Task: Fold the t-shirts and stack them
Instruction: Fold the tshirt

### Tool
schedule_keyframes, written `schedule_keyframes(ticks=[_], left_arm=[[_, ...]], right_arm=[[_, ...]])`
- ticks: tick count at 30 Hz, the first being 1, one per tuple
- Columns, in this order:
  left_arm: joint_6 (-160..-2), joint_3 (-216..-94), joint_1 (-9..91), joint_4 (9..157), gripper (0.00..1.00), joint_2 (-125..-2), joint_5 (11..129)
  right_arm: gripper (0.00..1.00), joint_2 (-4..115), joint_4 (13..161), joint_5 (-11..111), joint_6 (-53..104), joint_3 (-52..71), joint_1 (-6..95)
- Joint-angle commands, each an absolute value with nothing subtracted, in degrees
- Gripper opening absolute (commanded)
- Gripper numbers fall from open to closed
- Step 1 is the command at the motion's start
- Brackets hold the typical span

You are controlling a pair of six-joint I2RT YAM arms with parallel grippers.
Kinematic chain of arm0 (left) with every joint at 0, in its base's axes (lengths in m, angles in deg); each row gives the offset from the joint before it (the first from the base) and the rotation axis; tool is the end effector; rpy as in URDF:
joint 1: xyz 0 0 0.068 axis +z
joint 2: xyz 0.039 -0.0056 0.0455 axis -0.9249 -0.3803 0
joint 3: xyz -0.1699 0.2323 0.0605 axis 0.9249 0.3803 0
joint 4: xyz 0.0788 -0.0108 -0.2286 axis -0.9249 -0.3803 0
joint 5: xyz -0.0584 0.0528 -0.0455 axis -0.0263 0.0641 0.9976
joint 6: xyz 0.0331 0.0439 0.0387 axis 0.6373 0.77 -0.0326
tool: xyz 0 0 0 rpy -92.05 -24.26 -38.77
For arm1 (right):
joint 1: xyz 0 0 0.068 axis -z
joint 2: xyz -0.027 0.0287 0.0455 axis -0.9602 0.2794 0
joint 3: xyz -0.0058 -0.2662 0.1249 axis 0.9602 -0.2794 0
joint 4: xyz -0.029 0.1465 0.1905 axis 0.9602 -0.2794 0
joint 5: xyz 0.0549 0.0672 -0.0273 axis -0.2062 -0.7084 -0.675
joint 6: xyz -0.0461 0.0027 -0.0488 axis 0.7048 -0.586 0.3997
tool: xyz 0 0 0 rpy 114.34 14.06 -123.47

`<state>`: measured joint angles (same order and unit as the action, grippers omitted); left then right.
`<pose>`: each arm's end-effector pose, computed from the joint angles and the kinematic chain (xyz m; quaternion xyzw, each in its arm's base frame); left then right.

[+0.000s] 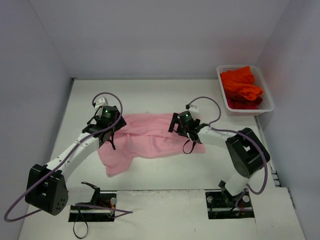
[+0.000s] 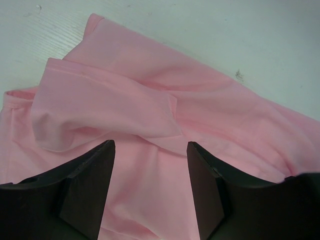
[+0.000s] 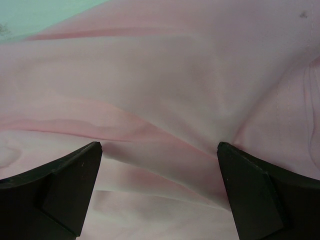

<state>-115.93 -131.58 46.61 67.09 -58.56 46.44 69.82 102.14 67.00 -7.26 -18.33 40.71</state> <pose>0.2459 -0.0793 0.2811 -0.2556 0.8470 -0.1515 0.4408 0.2974 0.1827 0.2015 0.0883 0.8744 0.2174 0.4247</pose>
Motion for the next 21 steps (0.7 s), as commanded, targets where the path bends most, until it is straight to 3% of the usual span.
schedule_keyframes(ticks=[1,21], left_arm=[[-116.08,-131.81,47.43,69.27,0.55,-58.27,46.35],[-114.85,-130.75,50.25,69.8,0.55,-57.92,48.37]], right_arm=[[0.97,69.73,105.48,67.56,-8.82,-19.4,40.46],[0.96,70.7,110.05,65.54,-11.98,-25.38,43.09]])
